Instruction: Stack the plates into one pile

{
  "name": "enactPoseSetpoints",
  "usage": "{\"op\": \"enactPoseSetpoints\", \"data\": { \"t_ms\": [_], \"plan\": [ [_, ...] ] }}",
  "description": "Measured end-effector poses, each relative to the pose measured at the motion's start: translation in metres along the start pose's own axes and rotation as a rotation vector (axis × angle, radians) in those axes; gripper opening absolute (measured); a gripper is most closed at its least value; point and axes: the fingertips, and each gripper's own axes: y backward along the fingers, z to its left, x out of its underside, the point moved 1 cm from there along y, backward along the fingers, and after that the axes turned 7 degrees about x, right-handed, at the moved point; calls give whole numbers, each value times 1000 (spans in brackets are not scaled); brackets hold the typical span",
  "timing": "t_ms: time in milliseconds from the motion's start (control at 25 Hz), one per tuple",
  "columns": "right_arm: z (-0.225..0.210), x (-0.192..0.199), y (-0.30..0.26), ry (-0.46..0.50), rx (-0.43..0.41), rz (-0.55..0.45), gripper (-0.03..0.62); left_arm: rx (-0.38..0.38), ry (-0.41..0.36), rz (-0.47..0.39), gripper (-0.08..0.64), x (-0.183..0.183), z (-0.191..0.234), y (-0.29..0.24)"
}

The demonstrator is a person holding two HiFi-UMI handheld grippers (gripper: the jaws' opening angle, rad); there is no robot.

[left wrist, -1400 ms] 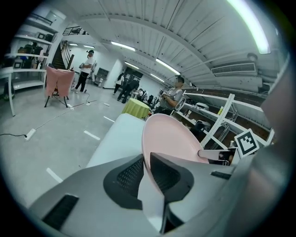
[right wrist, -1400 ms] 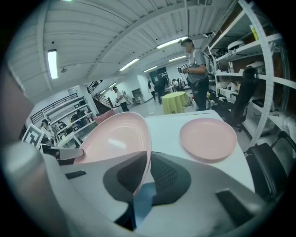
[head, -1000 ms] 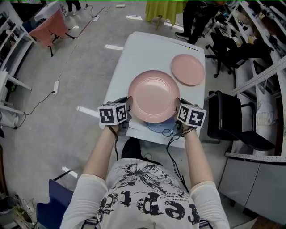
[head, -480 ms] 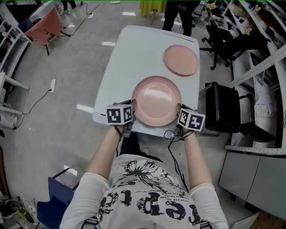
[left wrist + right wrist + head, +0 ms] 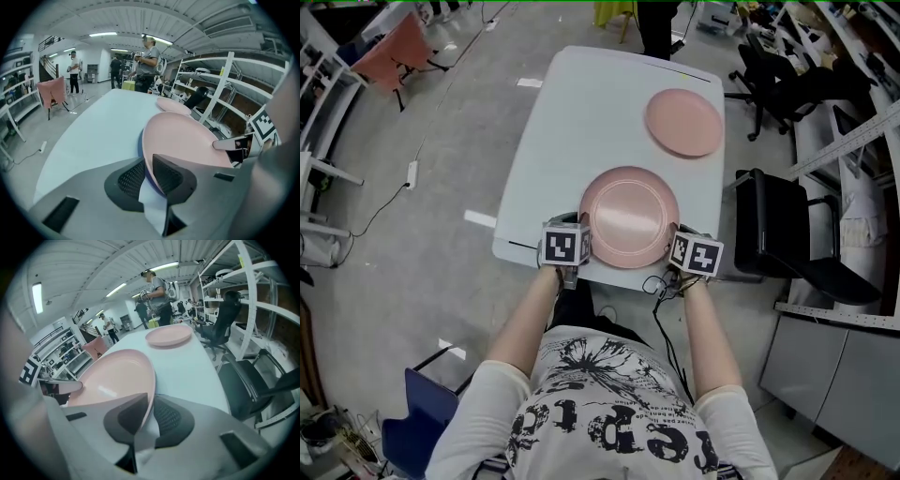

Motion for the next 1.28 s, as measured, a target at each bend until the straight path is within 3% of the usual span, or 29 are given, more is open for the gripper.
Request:
{"op": "enactPoseSetpoints", "data": {
  "t_ms": [560,640,680,800,880,960,1200,1280],
  "plan": [
    [-5,2,-19,39,98,24,60,-62,-69,26,63,0,3,-20],
    [-4,2,-21,43,117,28,66,-114,-114,21,76,-1,8,-19],
    [-4,2,-21,30,122,28,66,-138,-157,12,131,-3,9,-18],
    [-6,0,-21,-21,129,14,60,-143,-249,-13,135,-7,8,-17],
    [-5,0,-22,0,125,6,92,-126,-227,-10,135,-2,8,-19],
    [-1,0,-25,53,119,-7,275,-115,-181,-13,135,3,12,-19],
    [-1,-9,-17,53,129,-46,282,-92,-127,-69,135,-7,14,-11],
    [-5,-9,-11,29,119,-45,253,-77,-115,-98,125,-12,7,-5]
  ]
}}
